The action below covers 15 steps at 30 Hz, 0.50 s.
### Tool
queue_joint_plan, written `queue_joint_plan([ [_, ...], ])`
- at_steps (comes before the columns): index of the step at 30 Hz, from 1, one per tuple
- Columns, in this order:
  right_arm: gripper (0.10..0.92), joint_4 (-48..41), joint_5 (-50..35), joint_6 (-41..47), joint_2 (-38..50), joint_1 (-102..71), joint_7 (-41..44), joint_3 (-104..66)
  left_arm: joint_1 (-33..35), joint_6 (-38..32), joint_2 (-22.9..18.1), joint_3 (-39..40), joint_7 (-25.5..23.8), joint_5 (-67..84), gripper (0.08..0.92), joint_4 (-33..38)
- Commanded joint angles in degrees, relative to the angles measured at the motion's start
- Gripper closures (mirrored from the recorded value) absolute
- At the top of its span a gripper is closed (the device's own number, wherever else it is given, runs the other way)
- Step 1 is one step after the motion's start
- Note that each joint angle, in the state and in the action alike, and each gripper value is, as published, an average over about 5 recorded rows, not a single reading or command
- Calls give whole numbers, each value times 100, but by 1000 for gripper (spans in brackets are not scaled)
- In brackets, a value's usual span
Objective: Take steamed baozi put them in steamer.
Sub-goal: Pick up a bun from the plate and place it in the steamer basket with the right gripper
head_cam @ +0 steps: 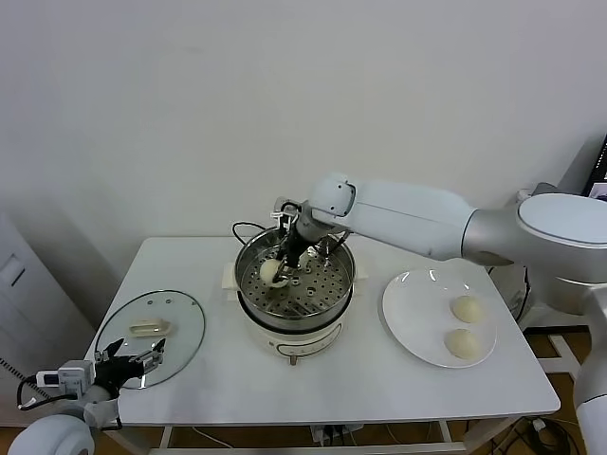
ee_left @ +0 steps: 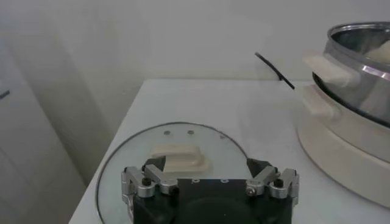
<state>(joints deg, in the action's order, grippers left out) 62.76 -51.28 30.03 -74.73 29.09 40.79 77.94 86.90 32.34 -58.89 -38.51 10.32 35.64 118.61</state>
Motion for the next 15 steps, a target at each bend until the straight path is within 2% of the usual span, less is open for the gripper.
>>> queue_joint_plan([
  [1, 497, -139, -3, 94, -160, -233, -212, -20, 11, -5, 1, -7, -1, 2, 177, 4],
  [3, 472, -174, 24, 96, -189, -258, -209, -26, 19, -7, -1, -14, -2, 2, 177, 4],
  [11, 256, -233, 79, 49, -190, -202, -188, -111, 16, -5, -16, -15, 0, 2, 177, 3],
  [15, 209, -114, 227, -71, 6, 124, 174, -123, 7, 4, -33, -10, 2, 1, 177, 17],
])
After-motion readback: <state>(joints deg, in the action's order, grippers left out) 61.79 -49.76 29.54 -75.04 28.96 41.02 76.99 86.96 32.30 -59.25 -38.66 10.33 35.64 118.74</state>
